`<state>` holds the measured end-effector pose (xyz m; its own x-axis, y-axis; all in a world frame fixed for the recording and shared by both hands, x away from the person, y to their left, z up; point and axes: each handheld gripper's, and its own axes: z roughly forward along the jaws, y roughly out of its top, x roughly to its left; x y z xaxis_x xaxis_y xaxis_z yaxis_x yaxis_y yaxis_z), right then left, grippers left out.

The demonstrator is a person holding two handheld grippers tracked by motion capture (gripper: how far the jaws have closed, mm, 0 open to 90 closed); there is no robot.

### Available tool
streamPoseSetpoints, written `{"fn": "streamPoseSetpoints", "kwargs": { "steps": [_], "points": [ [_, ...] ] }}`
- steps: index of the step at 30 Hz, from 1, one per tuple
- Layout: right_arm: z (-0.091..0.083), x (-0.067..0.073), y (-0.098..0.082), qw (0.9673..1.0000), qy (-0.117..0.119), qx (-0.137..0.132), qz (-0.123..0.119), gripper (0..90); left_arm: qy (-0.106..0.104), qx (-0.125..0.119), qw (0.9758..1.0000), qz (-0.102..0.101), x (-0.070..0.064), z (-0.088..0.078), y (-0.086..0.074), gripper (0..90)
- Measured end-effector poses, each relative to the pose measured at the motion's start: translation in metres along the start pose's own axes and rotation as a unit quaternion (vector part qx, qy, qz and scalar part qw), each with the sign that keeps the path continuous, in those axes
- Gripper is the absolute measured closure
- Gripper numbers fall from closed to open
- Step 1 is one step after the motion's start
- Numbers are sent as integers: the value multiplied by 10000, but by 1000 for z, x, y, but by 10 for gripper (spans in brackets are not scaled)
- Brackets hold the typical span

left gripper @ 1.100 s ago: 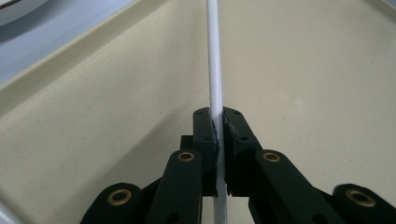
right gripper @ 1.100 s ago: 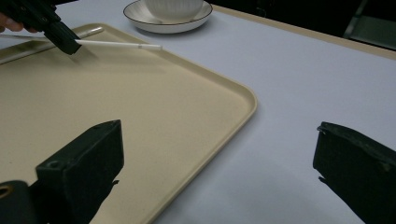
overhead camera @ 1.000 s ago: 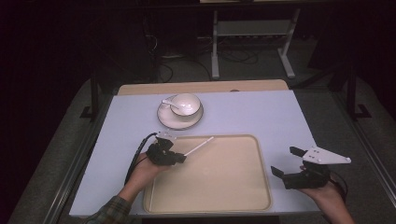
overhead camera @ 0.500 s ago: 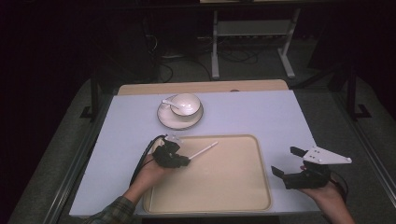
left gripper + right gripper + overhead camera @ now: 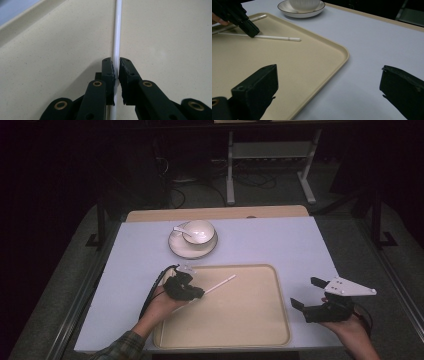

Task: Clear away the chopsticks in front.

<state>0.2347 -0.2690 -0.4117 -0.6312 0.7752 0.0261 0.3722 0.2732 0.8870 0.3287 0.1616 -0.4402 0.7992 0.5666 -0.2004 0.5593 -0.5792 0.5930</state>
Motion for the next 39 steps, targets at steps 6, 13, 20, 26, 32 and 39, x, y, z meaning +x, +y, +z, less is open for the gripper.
{"fn": "streamPoseSetpoints", "kwargs": {
  "steps": [6,13,20,26,32,39],
  "points": [
    [0,0,0,10000,-5,-13,11,14,-162,-256,9995,-33,1,-6,4,753],
    [0,0,0,10000,-2,-5,0,14,-375,-408,9981,266,0,-5,21,653],
    [0,0,0,10000,6,-10,6,14,-348,-579,9957,637,-9,6,41,621],
    [0,0,0,10000,12,-13,9,14,-384,-536,9962,575,-12,19,58,680],
    [0,-1,0,10000,15,-23,10,14,-437,-435,9961,638,-16,33,76,822],
    [-1,-1,0,10000,13,-26,10,14,-380,-258,9963,729,-18,52,88,896]
  ]
}}
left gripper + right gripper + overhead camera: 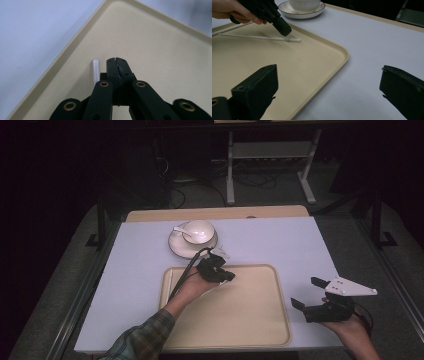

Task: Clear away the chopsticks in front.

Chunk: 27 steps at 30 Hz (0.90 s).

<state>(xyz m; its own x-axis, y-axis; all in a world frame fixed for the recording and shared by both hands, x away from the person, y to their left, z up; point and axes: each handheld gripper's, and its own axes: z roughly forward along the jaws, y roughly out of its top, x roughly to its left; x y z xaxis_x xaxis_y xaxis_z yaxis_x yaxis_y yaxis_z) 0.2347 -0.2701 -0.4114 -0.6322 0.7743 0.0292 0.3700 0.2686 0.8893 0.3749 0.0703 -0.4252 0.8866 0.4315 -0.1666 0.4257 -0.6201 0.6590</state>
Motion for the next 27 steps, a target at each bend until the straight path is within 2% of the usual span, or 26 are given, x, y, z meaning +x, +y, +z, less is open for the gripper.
{"fn": "streamPoseSetpoints", "kwargs": {
  "steps": [5,9,13,21,27],
  "points": [
    [0,0,0,10000,7,-2,5,14,58,68,10000,-23,2,13,4,896],
    [0,0,0,10000,6,-3,6,14,80,73,9999,-51,5,18,5,896],
    [0,-1,0,10000,6,-9,21,14,127,181,9997,-80,10,24,2,896],
    [0,-1,0,10000,10,-8,15,14,240,118,9995,-156,16,22,-1,896],
    [-1,-1,0,10000,6,-18,16,14,328,109,9990,-276,26,15,-6,896]
  ]
}}
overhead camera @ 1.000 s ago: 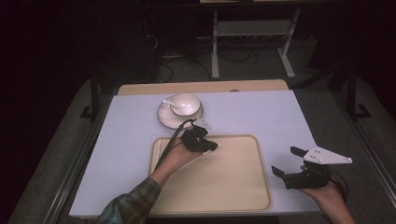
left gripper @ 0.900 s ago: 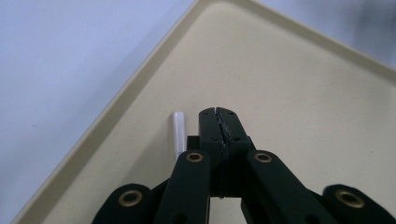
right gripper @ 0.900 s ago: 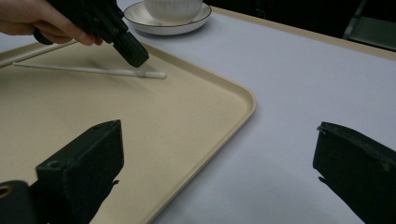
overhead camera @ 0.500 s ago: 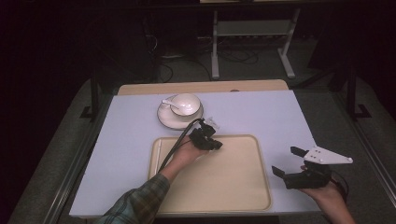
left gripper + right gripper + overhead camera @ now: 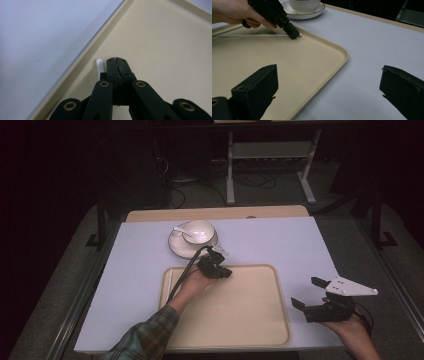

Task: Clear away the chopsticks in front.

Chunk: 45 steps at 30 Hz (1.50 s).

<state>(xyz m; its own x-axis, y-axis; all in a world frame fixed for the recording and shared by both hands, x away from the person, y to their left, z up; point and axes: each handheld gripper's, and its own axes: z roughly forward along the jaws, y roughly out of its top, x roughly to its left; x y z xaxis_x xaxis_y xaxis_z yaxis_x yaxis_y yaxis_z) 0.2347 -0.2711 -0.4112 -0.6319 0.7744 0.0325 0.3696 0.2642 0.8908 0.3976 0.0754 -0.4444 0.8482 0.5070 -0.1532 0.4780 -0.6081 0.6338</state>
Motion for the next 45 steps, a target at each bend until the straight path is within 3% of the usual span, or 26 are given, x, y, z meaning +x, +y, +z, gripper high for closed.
{"fn": "streamPoseSetpoints", "kwargs": {
  "steps": [21,34,45],
  "points": [
    [-1,0,0,10000,2,-37,-18,14,309,-17,9988,-374,23,-23,-20,896],
    [-1,1,0,10000,5,-43,-13,14,539,68,9974,-479,33,-42,-37,896],
    [-2,1,0,10000,-1,-40,-8,15,617,130,9965,-554,36,-61,-55,897]
  ]
}}
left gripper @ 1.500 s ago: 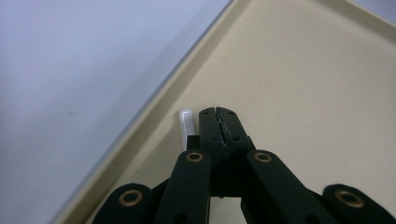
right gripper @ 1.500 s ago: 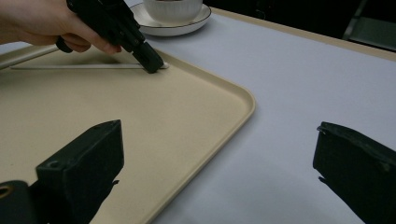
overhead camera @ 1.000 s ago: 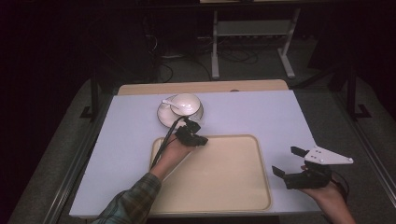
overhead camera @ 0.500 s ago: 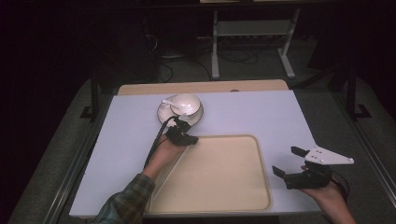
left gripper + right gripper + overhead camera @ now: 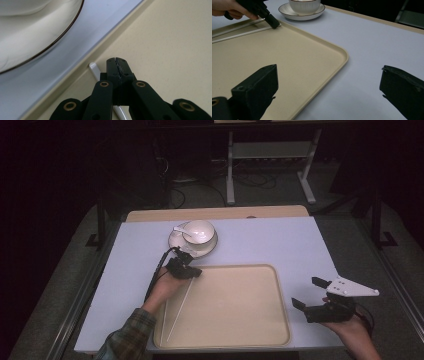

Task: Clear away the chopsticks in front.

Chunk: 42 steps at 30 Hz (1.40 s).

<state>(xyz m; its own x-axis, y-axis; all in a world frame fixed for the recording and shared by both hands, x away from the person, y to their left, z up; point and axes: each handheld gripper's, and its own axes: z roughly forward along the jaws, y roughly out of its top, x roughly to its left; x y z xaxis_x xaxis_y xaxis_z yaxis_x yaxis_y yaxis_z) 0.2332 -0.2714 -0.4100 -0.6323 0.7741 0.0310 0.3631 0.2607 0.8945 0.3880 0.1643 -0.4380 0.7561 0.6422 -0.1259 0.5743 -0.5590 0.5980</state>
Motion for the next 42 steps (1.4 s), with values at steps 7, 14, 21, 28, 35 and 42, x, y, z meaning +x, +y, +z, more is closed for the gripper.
{"fn": "streamPoseSetpoints", "kwargs": {
  "steps": [7,14,21,28,35,42],
  "points": [
    [0,0,0,10000,2,-1,-15,14,35,-7,10000,-64,5,-12,-15,896],
    [1,1,0,10000,-1,16,-19,14,-142,-194,9997,-57,-6,-27,-29,893],
    [1,1,0,10000,-1,16,-20,14,-199,-81,9998,44,-26,-34,-49,886],
    [1,1,1,10000,1,15,-27,14,-173,-32,9998,-40,-27,-39,-60,885],
    [1,0,0,10000,3,16,-20,15,-132,-88,9996,-247,-22,-46,-70,889],
    [1,1,0,10000,-4,23,-20,15,-81,-94,9993,-351,-17,-50,-74,889]
  ]
}}
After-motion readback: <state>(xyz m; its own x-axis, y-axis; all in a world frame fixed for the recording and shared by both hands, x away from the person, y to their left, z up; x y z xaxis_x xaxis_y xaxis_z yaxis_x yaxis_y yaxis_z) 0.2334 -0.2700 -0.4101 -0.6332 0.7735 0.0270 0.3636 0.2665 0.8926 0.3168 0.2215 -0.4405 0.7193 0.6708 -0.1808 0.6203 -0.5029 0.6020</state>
